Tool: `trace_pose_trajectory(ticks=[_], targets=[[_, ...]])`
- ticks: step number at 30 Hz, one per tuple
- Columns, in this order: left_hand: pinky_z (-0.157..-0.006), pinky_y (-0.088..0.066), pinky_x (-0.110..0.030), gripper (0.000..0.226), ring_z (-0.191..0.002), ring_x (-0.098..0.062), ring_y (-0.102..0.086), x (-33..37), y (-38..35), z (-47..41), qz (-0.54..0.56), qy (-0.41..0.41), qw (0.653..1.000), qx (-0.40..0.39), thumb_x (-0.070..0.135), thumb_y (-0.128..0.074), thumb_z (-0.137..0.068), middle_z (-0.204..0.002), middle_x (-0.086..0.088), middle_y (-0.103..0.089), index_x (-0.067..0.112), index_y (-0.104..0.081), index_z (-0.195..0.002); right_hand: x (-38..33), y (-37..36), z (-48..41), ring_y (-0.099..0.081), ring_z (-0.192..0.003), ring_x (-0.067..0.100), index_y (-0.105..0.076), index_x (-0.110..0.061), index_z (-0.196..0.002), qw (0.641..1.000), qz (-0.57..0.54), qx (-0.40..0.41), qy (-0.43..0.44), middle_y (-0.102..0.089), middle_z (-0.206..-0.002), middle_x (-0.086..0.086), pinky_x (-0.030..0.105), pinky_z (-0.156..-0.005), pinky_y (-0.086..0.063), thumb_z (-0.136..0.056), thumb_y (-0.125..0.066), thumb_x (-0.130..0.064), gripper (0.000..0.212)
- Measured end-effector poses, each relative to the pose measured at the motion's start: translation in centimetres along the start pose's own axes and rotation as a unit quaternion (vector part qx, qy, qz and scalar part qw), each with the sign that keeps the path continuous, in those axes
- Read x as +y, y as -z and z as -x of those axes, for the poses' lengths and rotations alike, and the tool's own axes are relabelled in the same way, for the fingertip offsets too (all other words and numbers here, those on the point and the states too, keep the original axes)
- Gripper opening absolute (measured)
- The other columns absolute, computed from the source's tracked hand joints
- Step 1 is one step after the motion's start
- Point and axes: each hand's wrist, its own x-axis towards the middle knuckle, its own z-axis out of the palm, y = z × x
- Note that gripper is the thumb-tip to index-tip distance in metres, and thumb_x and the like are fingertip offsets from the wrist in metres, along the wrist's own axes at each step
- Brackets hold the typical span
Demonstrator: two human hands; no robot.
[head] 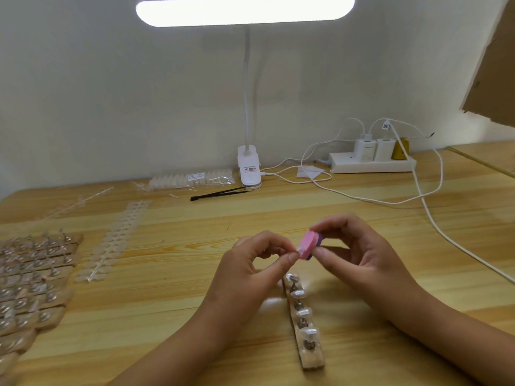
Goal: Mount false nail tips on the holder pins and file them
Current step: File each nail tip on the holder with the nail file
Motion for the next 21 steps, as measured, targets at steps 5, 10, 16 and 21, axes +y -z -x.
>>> trace_pose_trajectory(ticks=[5,10,16,21], targets=[[-0.09,-0.049,-0.03,0.01,-0.103,-0.01,-0.06,0.06,-0.01,0.02,-0.002,0.006,1.0,-0.002,0.047,-0.068,-0.08,-0.093,0.013,-0.07,0.042,-0.068,-0.088,-0.18,0.01,-0.04,-0.068,-0.099,0.012,-0.063,-0.016,-0.105,1.0,-0.008,0.001,0.002,-0.068,-0.102,-0.004,0.018,-0.082,-0.054,-0.077,-0.068,-0.018,0.029],[-0.086,-0.048,-0.022,0.004,-0.103,-0.009,-0.06,0.18,0.03,0.09,0.001,0.017,1.0,0.001,0.041,-0.07,-0.082,-0.092,0.013,-0.069,0.042,-0.068,-0.086,0.11,0.0,-0.06,-0.068,-0.101,0.013,-0.064,-0.016,-0.108,1.0,-0.007,-0.017,-0.001,-0.069,-0.104,-0.003,0.02,-0.084,-0.055,-0.08,-0.067,-0.016,0.028],[-0.078,-0.049,-0.024,0.003,-0.101,-0.004,-0.057,0.37,-0.05,0.17,0.017,0.053,0.998,0.005,0.041,-0.07,-0.084,-0.094,0.012,-0.066,0.042,-0.068,-0.085,0.47,-0.07,-0.23,-0.067,-0.107,0.012,-0.066,-0.02,-0.112,1.0,0.008,-0.022,0.001,-0.07,-0.107,-0.005,0.021,-0.089,-0.053,-0.083,-0.065,-0.016,0.029],[-0.085,-0.052,-0.032,0.013,-0.102,-0.007,-0.057,0.21,-0.04,0.25,0.006,0.052,0.999,-0.001,0.03,-0.07,-0.09,-0.094,0.012,-0.066,0.043,-0.067,-0.086,0.44,0.02,-0.18,-0.066,-0.109,0.012,-0.066,-0.022,-0.113,1.0,0.01,-0.007,0.018,-0.07,-0.11,-0.004,0.019,-0.089,-0.052,-0.083,-0.065,-0.016,0.03]])
